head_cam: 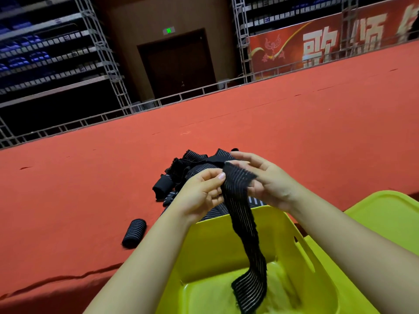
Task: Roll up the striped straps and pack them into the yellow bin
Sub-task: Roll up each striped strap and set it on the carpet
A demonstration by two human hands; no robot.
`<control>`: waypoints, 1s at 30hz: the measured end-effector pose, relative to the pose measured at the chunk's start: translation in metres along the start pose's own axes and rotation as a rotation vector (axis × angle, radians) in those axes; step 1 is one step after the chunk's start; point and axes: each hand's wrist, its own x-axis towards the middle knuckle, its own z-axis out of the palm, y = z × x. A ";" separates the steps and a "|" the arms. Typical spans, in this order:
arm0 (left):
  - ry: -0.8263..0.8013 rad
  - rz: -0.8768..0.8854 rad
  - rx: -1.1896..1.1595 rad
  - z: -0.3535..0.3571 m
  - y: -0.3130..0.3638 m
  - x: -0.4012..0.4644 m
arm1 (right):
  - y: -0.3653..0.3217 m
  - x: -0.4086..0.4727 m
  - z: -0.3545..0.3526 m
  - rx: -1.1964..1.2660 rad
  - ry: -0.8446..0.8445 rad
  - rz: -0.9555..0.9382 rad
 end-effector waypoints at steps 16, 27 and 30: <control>0.156 0.154 -0.229 -0.005 0.010 -0.054 | -0.014 -0.010 0.045 -0.330 0.200 -0.265; 0.388 0.028 0.198 -0.048 -0.021 -0.048 | 0.002 0.035 -0.005 -0.558 0.310 0.096; 0.416 -0.053 0.238 -0.064 -0.032 -0.043 | 0.017 0.056 -0.043 -0.721 0.397 0.235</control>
